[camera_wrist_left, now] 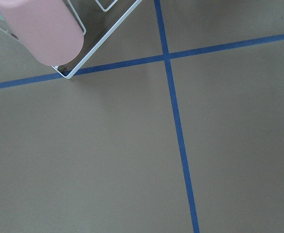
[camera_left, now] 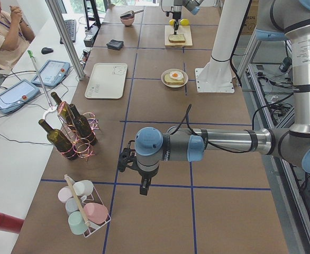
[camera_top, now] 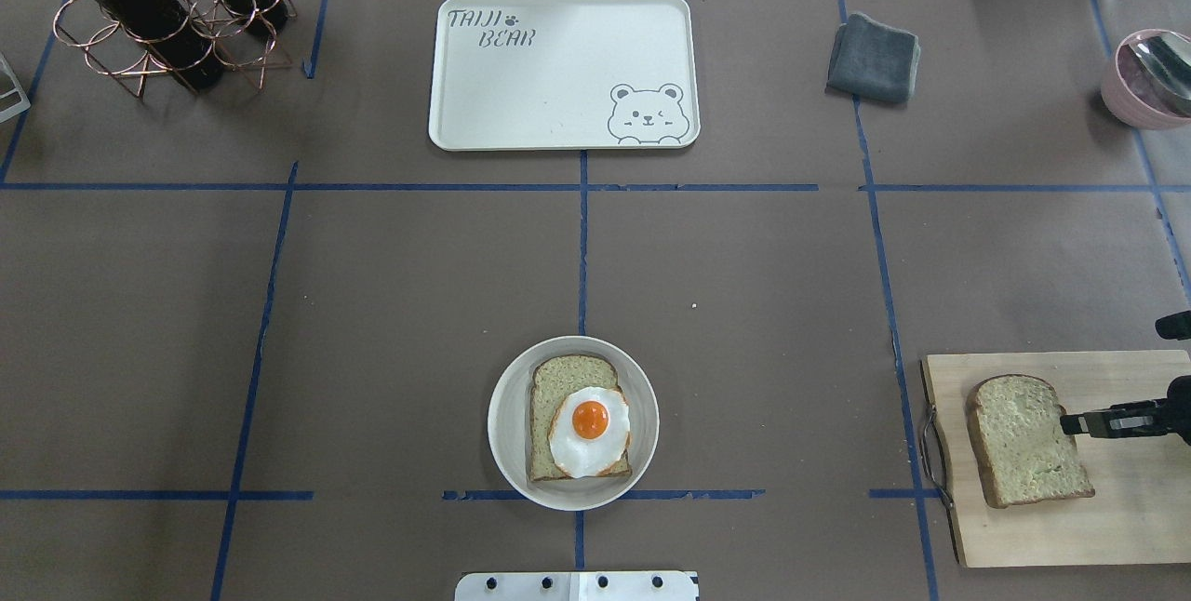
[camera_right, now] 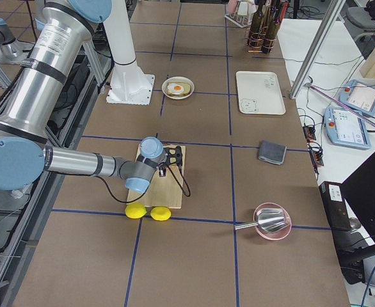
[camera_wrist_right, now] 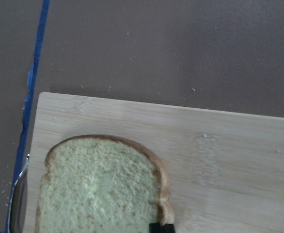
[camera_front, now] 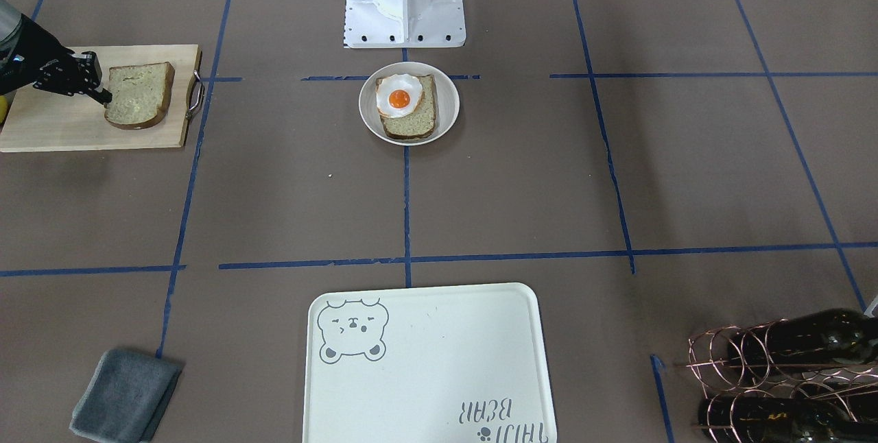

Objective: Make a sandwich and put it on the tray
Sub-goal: 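Reach the right gripper to the bread slice on the cutting board and grasp it, then lift the bread slice with the right gripper and carry it over the egg toast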

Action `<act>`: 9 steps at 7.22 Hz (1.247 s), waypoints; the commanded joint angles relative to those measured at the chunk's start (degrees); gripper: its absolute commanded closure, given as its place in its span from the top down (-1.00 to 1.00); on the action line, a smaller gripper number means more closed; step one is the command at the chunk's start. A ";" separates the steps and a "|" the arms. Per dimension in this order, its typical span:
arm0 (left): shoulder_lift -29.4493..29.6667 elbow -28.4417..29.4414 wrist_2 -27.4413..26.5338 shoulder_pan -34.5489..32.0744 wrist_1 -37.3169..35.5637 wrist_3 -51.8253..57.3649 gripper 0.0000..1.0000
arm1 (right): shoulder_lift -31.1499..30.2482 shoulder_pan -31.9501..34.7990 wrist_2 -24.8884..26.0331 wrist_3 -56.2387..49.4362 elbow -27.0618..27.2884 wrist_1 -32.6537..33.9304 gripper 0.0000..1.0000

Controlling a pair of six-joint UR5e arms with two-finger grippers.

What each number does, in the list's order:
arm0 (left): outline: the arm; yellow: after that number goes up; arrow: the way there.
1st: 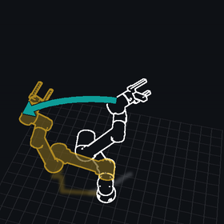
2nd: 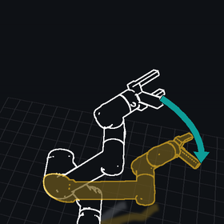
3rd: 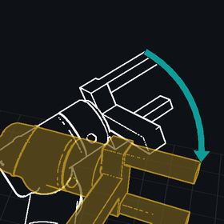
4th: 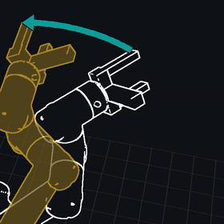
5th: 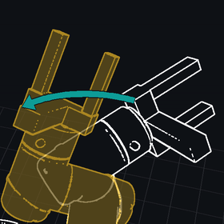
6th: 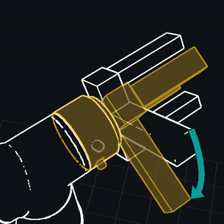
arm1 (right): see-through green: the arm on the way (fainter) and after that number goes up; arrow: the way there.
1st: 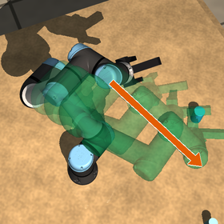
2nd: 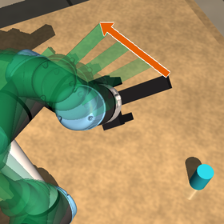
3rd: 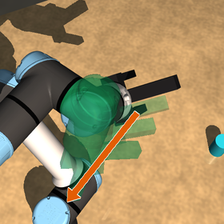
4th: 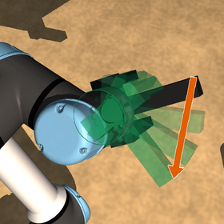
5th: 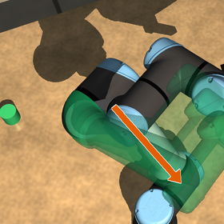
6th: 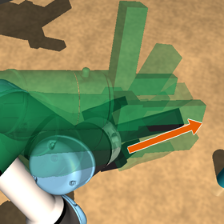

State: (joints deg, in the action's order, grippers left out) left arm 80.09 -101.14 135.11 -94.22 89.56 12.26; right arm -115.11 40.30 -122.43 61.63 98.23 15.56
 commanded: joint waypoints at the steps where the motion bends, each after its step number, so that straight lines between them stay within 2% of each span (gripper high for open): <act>1: 0.07 -0.11 -0.02 0.00 0.00 -0.05 1.00 | 0.06 -0.05 -0.09 -0.11 0.56 0.00 -1.00; 5: 0.16 -0.02 -0.02 0.00 0.00 -0.05 1.00 | 0.94 -0.05 -2.71 1.90 8.54 0.09 -1.00; 8: 0.16 0.07 -0.02 0.00 0.00 -0.05 1.00 | 12.93 -0.57 -2.64 10.67 9.18 0.79 -1.00; 9: 0.16 0.07 -0.02 0.00 0.00 -0.05 1.00 | 19.34 -1.27 -2.29 13.49 9.26 4.36 -1.00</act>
State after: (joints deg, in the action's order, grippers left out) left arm 80.25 -101.08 135.09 -94.22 89.56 12.25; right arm -103.00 39.73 -125.04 71.31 107.41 16.97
